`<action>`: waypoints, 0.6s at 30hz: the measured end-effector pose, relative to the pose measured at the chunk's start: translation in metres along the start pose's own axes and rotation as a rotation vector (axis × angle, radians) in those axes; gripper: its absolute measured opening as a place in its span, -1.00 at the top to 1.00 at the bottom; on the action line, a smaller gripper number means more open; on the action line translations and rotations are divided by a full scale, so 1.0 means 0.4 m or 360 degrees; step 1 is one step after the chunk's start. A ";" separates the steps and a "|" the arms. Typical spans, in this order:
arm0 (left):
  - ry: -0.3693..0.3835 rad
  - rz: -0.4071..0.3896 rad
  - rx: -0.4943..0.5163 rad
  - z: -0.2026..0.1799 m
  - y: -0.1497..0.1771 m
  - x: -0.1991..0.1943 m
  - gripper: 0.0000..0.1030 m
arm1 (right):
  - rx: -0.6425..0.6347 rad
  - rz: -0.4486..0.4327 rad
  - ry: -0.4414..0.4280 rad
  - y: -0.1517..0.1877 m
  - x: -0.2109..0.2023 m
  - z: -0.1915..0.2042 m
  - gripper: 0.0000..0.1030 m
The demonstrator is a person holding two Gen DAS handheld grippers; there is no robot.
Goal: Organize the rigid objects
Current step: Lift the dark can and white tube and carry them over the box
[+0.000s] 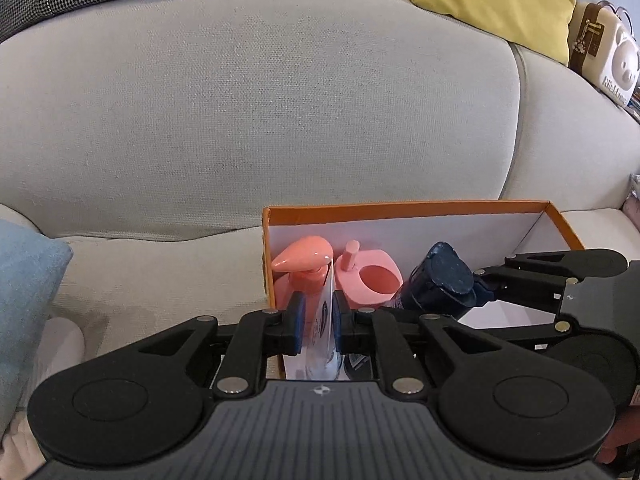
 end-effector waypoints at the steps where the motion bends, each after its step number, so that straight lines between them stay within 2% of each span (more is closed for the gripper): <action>1: 0.0011 0.0000 -0.0003 0.001 -0.001 -0.001 0.70 | 0.0006 0.0000 0.0003 0.003 -0.003 -0.003 0.29; 3: 0.0045 -0.0007 -0.0029 0.007 -0.004 -0.011 0.70 | 0.0013 0.0004 0.0009 0.001 -0.003 -0.003 0.29; 5: 0.0074 -0.0046 -0.0054 0.015 -0.012 -0.035 0.61 | 0.0020 -0.0002 0.0018 0.003 -0.004 -0.002 0.29; 11: 0.0073 -0.0165 -0.0203 0.074 -0.030 -0.116 0.38 | 0.0011 -0.0016 0.0039 -0.004 0.002 0.023 0.29; 15: 0.0017 -0.0053 -0.0320 0.115 -0.023 -0.101 0.34 | -0.0011 -0.0006 0.0056 -0.001 0.014 0.034 0.29; 18: 0.0050 0.0031 -0.0397 0.131 -0.009 -0.080 0.40 | -0.0003 -0.0013 0.0049 -0.005 0.021 0.040 0.29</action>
Point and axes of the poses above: each gripper's, at about its wrist camera, not at the fingertips, and x roughly the way its jaws point, z to its left, y to its underside, the point moved 3 cm from there along x, roughly the way its jaws point, and after that the axes turned 2 degrees about y, right-handed, at the moved point
